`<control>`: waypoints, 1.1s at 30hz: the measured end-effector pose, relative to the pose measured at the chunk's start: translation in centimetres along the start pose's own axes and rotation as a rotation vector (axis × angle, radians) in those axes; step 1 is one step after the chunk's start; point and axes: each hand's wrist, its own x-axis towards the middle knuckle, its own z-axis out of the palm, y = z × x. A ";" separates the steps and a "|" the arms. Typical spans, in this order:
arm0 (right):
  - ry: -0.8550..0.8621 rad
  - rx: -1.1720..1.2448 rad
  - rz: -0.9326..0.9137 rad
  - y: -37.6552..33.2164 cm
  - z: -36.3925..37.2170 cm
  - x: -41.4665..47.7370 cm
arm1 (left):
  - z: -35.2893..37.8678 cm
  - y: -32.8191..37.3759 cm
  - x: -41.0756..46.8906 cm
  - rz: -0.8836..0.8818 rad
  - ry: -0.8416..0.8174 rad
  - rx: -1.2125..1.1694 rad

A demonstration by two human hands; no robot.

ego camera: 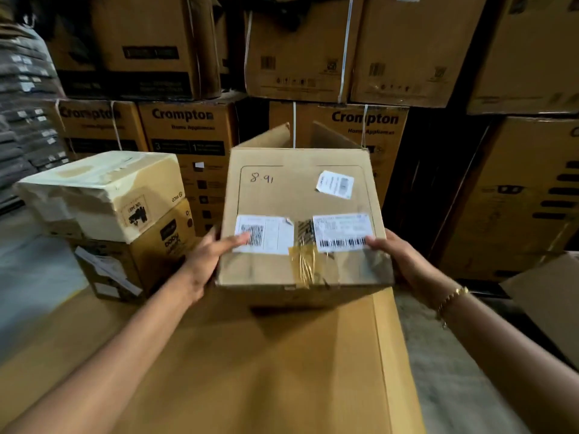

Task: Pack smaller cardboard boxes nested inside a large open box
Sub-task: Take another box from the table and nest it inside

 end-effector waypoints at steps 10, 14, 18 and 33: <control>-0.110 0.160 0.286 15.6 1.8 -6.6 | -0.4 -13.8 -7.9 -0.223 0.099 0.157; -0.055 0.153 0.386 14.6 2.1 -6.5 | -1.5 -14.4 -8.8 -0.345 0.280 0.078; 0.001 0.074 0.328 10.6 2.7 -4.0 | -2.4 -12.0 -7.2 -0.373 0.279 -0.013; 0.119 0.072 0.437 6.1 6.1 -0.8 | 1.8 -7.4 -3.5 -0.416 0.136 0.236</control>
